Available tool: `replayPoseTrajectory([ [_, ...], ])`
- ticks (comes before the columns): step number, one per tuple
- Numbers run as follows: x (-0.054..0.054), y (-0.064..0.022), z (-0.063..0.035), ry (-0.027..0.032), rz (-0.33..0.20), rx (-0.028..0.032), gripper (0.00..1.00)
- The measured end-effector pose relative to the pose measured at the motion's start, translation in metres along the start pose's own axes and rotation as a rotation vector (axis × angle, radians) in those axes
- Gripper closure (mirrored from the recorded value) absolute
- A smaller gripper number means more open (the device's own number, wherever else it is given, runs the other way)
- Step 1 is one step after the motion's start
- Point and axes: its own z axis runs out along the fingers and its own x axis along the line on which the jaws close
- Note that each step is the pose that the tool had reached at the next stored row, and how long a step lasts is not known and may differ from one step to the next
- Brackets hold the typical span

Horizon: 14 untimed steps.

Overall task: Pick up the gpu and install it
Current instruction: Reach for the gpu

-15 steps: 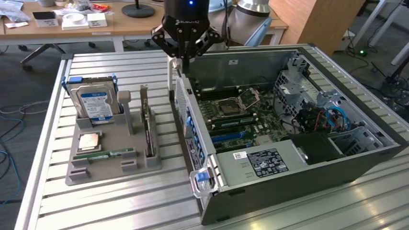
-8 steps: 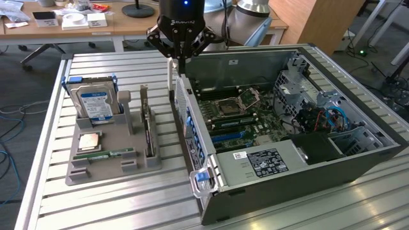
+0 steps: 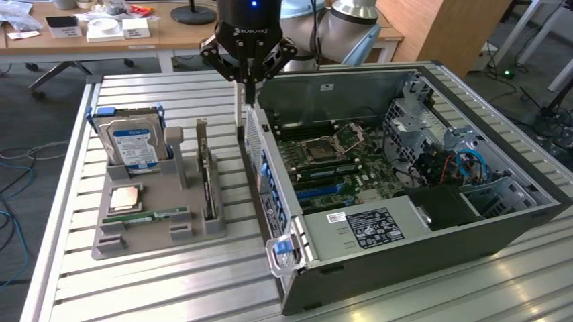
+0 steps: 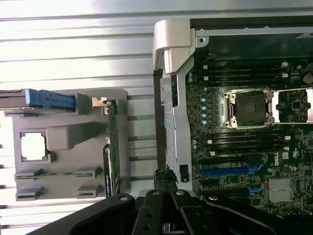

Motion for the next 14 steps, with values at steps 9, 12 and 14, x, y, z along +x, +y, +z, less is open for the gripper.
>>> replayPoseTrajectory([
  [9,0.007,-0.0005,-0.0001,-0.0001,0.0,-0.0001,0.89],
  [12,0.01,-0.0008,-0.0001,-0.0001,0.0,0.0,0.89],
  [14,0.013,-0.0009,-0.0001,-0.0001,0.0,0.0,0.89],
])
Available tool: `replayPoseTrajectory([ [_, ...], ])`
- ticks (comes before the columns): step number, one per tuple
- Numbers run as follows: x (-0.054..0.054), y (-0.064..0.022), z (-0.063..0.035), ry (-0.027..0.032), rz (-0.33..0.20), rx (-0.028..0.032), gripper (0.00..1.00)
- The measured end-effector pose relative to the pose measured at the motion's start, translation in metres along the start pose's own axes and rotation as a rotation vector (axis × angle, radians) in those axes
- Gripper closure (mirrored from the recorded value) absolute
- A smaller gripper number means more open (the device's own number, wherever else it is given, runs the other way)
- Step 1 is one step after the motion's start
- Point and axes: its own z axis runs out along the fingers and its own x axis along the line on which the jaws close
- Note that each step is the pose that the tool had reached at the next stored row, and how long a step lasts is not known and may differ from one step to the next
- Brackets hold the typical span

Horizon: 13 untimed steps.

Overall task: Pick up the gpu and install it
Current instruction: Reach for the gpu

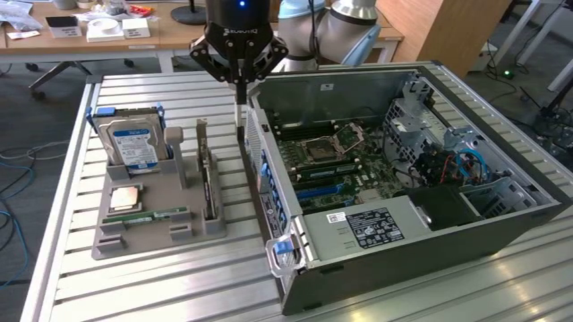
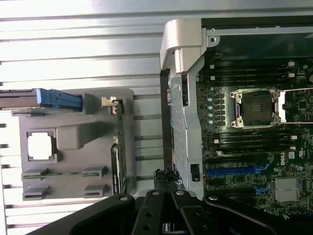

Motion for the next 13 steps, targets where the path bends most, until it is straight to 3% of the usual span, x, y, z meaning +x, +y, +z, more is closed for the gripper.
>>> replayPoseTrajectory([
  [13,0.022,-0.0017,0.0001,0.0,0.0,0.0,0.89],
])
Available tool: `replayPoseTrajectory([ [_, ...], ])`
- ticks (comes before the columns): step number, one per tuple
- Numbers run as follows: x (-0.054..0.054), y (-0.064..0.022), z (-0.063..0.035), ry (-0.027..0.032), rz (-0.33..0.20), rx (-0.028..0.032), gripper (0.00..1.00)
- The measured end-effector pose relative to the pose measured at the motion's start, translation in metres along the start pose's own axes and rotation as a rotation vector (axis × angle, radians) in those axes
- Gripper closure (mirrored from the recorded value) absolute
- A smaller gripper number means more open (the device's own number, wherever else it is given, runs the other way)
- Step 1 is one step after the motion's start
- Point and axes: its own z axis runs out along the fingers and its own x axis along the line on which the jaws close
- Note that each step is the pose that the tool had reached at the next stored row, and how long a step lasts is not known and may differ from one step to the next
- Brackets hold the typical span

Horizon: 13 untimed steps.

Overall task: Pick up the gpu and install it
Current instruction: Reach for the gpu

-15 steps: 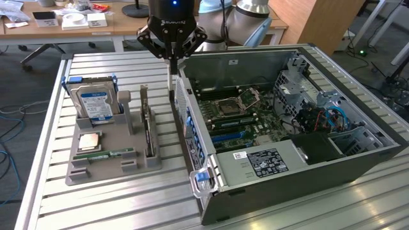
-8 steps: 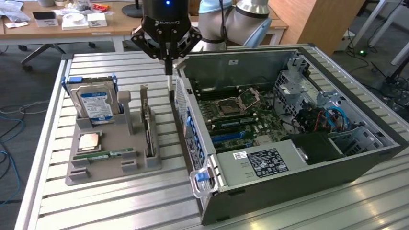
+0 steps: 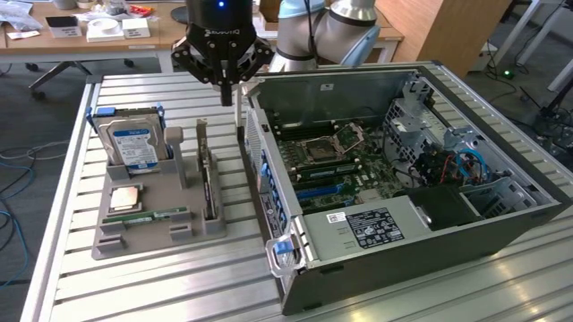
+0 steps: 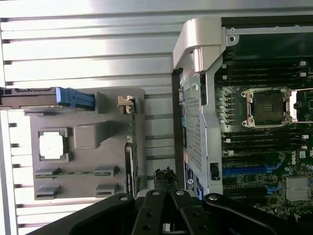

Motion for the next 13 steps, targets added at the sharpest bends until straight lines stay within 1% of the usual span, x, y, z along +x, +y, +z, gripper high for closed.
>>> replayPoseTrajectory([
  [13,0.021,-0.0016,0.0,0.0,0.0,0.0,0.89],
])
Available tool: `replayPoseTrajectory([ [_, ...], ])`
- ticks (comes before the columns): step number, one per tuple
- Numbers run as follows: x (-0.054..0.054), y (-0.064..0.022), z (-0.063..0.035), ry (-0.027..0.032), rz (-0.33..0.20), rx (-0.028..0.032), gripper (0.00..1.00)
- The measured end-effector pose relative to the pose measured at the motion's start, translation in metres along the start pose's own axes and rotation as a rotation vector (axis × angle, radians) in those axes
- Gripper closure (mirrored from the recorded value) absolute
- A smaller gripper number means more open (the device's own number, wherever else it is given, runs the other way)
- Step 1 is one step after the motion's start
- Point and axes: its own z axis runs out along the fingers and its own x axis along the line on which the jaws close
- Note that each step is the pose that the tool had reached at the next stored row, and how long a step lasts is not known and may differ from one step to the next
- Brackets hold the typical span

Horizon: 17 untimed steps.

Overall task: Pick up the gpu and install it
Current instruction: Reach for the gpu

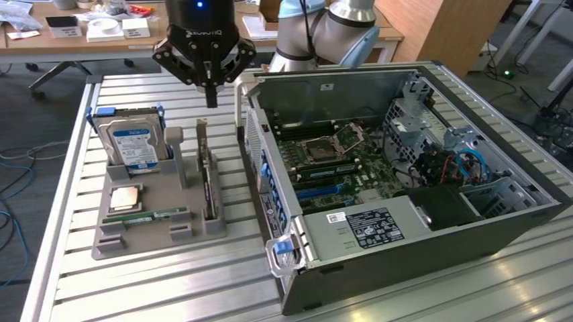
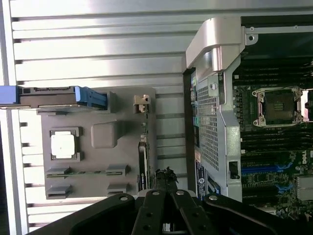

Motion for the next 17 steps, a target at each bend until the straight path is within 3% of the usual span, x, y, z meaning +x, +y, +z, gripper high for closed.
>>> replayPoseTrajectory([
  [10,0.015,-0.0011,0.0,0.0,0.0,0.0,0.89],
  [17,0.016,-0.0012,0.0,0.0,0.0,0.0001,0.89],
])
